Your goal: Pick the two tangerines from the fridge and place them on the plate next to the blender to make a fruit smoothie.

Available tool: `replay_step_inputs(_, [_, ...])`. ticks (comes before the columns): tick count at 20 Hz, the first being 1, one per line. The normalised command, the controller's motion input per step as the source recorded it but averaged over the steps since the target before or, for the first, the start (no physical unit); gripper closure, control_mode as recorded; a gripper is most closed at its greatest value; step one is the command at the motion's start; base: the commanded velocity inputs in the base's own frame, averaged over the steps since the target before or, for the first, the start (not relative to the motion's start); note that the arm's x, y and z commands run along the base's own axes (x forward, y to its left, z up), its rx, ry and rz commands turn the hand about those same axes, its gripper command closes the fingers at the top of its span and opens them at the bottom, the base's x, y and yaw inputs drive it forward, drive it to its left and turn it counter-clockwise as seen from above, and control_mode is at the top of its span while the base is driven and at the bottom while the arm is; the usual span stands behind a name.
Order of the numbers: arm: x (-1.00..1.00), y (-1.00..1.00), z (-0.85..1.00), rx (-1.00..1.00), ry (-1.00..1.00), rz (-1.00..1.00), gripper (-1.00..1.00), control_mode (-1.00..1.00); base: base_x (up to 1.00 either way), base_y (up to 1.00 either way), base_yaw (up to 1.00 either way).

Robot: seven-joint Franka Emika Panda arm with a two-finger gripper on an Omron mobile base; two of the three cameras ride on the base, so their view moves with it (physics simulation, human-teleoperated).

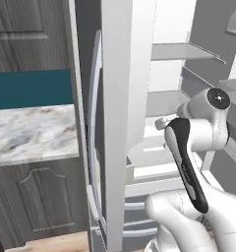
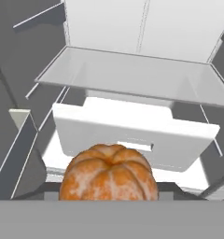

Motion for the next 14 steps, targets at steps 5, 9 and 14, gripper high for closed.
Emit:
replay_step_inputs(5, [0.0, 0.0, 0.0, 0.0, 0.0, 0.0, 1.0, 1.0, -1.0, -0.17, 0.23])
replay_step_inputs(9, [0.0, 0.0, 0.0, 0.0, 0.0, 0.0, 1.0, 1.0, -0.75, 0.07, 0.85])
replay_step_inputs(14, [0.0, 0.0, 0.0, 0.0, 0.0, 0.0, 1.0, 1.0, -0.55, 0.03, 0.95])
